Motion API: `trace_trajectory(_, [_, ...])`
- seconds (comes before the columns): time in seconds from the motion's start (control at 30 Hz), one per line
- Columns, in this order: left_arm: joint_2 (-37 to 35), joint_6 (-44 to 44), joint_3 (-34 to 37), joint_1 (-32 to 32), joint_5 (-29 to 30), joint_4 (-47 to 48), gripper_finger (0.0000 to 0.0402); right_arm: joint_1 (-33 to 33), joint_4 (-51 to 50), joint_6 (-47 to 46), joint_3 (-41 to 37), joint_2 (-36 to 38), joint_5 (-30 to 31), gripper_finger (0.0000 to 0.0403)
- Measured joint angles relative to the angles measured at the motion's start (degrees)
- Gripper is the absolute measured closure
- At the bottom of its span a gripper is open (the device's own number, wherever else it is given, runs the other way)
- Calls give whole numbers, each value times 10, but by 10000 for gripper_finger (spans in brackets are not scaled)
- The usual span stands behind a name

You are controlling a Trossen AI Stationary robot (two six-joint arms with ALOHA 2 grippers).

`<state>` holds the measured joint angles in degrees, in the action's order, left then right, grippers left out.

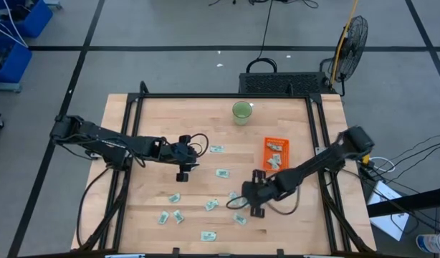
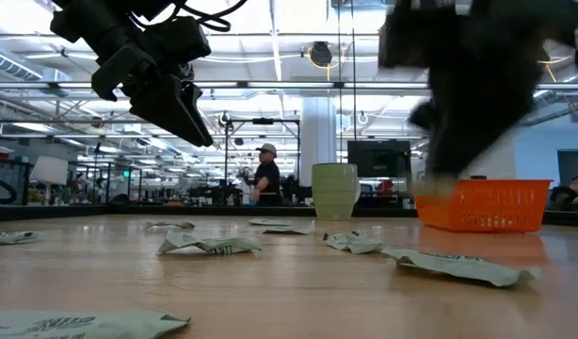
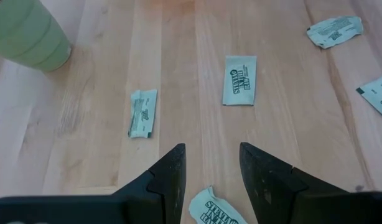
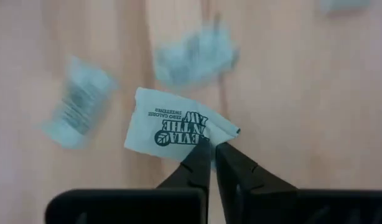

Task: Pick and place Stevia / Truvia into bins
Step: Put the light green packet into the orange basket

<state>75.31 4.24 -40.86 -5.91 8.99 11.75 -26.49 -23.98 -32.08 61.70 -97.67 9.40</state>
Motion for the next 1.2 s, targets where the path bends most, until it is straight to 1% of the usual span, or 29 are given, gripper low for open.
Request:
trace_trajectory(0.07, [0,0,0,0,0,0,245,-1,-46,0,1,42,30,400])
trace_trajectory(0.13, [0,0,0,0,0,-1,245,-2,-111,0,1,83,75,399])
trace_trajectory(0.27, [0,0,0,0,1,-3,245,1,-225,-16,1,158,209,398])
trace_trajectory(0.3, [0,0,0,0,1,-3,245,3,-252,-25,1,173,232,398])
trace_trajectory(0.37, [0,0,0,0,1,-3,245,11,-303,-45,1,196,249,398])
trace_trajectory(0.43, [0,0,0,0,1,-3,245,26,-345,-65,1,213,248,398])
trace_trajectory(0.5, [0,0,0,0,1,-5,245,42,-386,-81,0,219,234,398])
trace_trajectory(0.6, [0,0,0,0,1,-12,245,69,-394,-81,-25,220,209,398])
trace_trajectory(0.77, [0,0,0,0,1,-17,245,113,-318,-27,-108,216,145,397])
trace_trajectory(0.87, [0,0,0,0,1,-17,245,124,-256,8,-150,217,152,397])
trace_trajectory(0.97, [0,0,0,0,1,-17,245,136,-223,17,-173,216,157,397])
trace_trajectory(1.1, [0,0,0,0,1,-17,245,148,-189,21,-192,217,121,396])
trace_trajectory(1.2, [0,0,0,0,1,-18,245,149,-140,50,-205,217,108,388])
